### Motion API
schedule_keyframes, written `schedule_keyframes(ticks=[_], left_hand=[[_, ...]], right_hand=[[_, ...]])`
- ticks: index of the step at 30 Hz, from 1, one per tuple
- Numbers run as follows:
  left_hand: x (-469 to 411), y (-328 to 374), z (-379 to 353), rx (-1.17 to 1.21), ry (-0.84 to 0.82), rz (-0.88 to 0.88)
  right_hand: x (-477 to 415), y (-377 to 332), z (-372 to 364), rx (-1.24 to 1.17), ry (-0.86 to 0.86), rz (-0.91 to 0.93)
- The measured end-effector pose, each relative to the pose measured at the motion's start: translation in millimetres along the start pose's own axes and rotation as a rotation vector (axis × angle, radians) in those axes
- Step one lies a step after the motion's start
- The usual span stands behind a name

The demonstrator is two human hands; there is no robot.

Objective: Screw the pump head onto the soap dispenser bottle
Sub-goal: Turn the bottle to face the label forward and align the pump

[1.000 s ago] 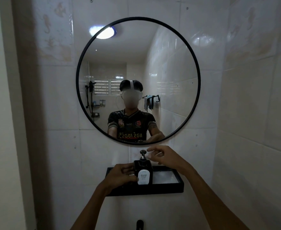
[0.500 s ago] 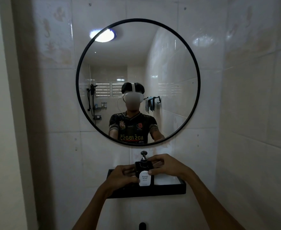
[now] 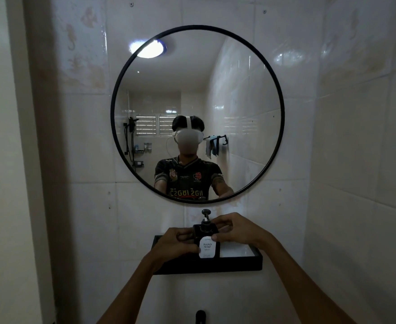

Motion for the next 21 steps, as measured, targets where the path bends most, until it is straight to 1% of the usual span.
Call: schedule_keyframes(ticks=[9, 21], left_hand=[[-20.6, 30.6, -17.9, -0.021, -0.039, -0.088], [-33.0, 48.3, -71.3, -0.055, -0.076, -0.098]], right_hand=[[13.0, 0.9, 30.8, -0.027, 0.02, -0.027], [48.3, 29.3, 62.7, -0.03, 0.046, -0.111]])
Point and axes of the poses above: each hand's wrist, its own x-axis away from the middle knuckle, its own z-axis out of the back of the hand, y = z × x, the point moved 2 cm from there along -x, towards the middle knuckle, and after that the axes turned 5 degrees about -x, right-handed, at the moved point
